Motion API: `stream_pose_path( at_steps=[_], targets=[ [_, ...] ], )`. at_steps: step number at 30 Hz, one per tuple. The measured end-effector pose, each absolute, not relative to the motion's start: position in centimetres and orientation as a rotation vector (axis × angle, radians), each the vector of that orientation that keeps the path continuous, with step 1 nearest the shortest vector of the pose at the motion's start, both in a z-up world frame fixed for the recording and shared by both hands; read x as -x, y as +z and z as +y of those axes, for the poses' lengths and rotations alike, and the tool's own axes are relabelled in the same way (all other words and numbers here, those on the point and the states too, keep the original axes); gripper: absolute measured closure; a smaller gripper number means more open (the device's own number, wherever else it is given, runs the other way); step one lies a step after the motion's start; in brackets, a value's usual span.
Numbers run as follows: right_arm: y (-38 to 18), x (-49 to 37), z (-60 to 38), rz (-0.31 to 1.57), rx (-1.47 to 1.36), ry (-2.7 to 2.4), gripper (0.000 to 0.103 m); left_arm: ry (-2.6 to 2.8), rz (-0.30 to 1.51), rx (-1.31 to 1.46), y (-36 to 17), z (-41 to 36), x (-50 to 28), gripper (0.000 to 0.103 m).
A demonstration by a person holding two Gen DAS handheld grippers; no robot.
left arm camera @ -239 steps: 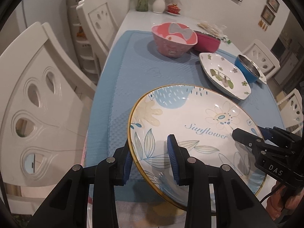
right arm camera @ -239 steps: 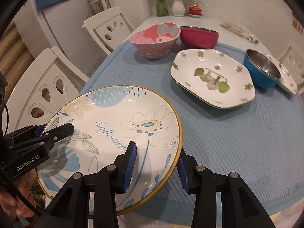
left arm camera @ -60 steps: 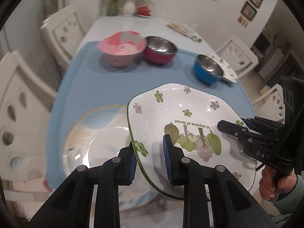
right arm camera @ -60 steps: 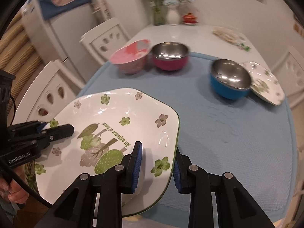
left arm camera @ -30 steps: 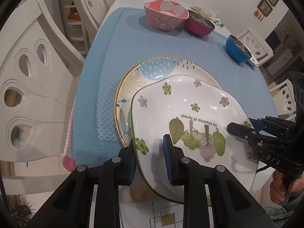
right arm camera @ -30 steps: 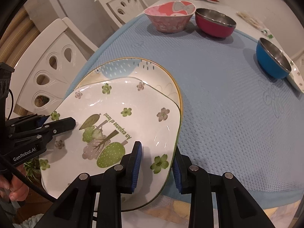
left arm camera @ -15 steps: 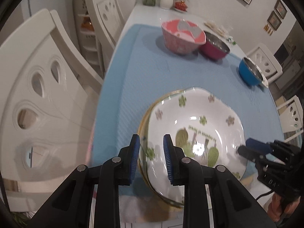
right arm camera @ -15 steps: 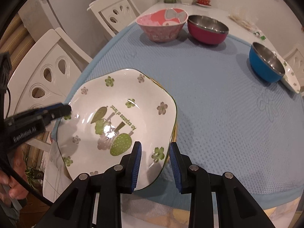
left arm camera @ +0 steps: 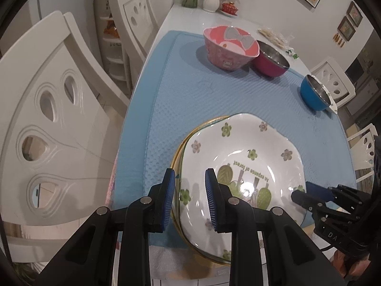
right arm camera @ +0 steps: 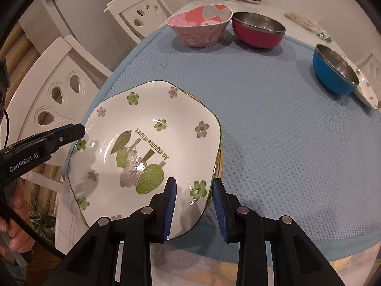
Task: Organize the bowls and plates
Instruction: 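Open both grippers and withdraw from the stacked plates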
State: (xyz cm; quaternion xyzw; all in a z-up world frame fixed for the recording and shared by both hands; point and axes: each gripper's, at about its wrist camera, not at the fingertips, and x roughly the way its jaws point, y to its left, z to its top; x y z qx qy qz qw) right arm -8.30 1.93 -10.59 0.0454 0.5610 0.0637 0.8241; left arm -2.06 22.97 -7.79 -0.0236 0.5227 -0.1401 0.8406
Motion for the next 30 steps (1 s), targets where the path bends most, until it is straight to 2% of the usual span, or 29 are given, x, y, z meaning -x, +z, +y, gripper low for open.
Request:
stream_pose_path(
  at_steps=[18, 21, 25, 30],
  targets=[
    [-8.7, 9.8, -0.1, 1.171, -0.169, 0.066, 0.073, -0.448, 1.045, 0.007, -4.9, 18.7, 2.3, 0.079],
    [-8.3, 10.1, -0.6, 1.185, -0.160, 0.043, 0.073, -0.498, 1.023, 0.016, -4.4, 17.7, 2.3, 0.070],
    [-7.3, 10.6, -2.0, 1.182, -0.120, 0.004, 0.073, -0.551, 1.015, 0.026, -4.0, 15.9, 2.1, 0.070],
    [-6.6, 11.0, -5.0, 1.167, -0.156, -0.031, 0.062, -0.582, 1.019, 0.013, -3.5, 12.9, 2.0, 0.067]
  ],
)
